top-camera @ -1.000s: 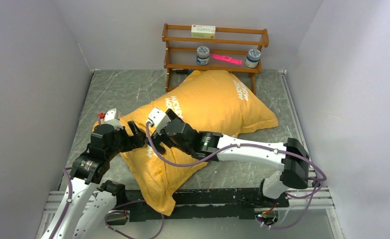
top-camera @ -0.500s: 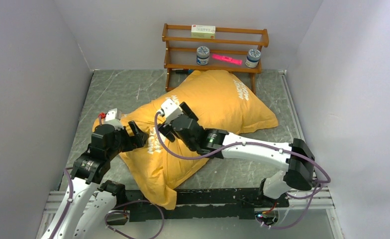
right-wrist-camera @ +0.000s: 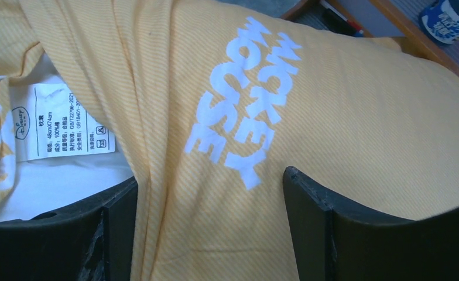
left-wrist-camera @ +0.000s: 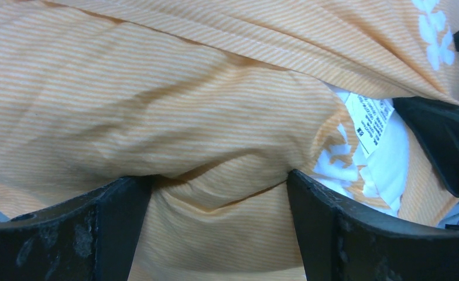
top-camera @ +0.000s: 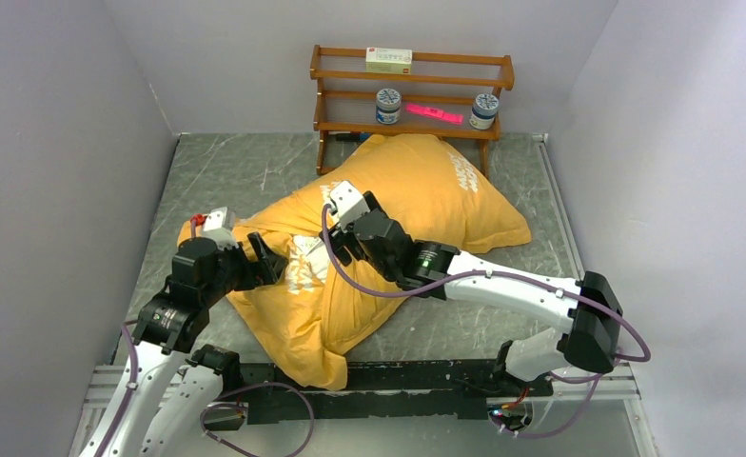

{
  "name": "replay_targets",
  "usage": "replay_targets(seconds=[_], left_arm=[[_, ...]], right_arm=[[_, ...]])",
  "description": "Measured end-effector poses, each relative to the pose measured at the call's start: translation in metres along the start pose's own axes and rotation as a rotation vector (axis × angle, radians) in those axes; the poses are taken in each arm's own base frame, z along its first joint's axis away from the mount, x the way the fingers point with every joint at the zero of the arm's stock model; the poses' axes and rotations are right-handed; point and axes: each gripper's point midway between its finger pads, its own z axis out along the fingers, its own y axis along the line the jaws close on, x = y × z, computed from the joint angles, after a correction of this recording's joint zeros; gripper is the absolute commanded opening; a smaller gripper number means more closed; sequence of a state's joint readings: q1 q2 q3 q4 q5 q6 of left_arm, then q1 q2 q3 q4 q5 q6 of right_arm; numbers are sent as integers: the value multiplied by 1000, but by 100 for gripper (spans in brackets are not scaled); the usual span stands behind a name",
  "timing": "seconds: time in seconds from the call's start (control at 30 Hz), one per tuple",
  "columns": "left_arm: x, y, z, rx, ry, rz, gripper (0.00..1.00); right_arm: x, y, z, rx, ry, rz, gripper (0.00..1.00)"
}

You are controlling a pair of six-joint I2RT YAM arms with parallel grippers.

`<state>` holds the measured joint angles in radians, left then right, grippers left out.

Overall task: Remove the pillowcase from the pillow
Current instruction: Remove the pillow from the pillowcase.

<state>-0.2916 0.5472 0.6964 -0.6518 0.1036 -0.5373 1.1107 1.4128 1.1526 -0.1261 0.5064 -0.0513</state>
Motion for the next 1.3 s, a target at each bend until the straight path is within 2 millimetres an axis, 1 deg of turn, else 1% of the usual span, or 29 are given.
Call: replay_targets(seconds=[0.13,0.27,0.37,0.47,0.67,0.77,0.9,1.1,1.3], left_arm=[[-4,-7,-6,25,1,8,87],[-10,-19,-13,70,-2,6,91],[-14,-26,-18,97,-2,5,89],[-18,-31,-23,110,-6,2,89],[-37,-42,-33,127,-49,7,90],[-46,-42,-31,102,-58,11,94],[-51,-37,-24,63,-60,8,97],[-53,-34,-14,41,-50,6,95],[-54,-25,-5,-5,-42,23,95]], right_arm=[[0,6,0,-51,-2,10,74],[0,10,1,-83,-2,17,74],[0,13,1,-101,-3,22,74],[0,15,1,-112,-3,25,74],[-1,21,0,-134,-5,24,73],[-1,22,-1,-138,-6,23,73],[-1,24,-1,-142,-6,21,73],[-1,25,-2,-145,-7,20,73],[-1,26,-1,-147,-10,21,73]])
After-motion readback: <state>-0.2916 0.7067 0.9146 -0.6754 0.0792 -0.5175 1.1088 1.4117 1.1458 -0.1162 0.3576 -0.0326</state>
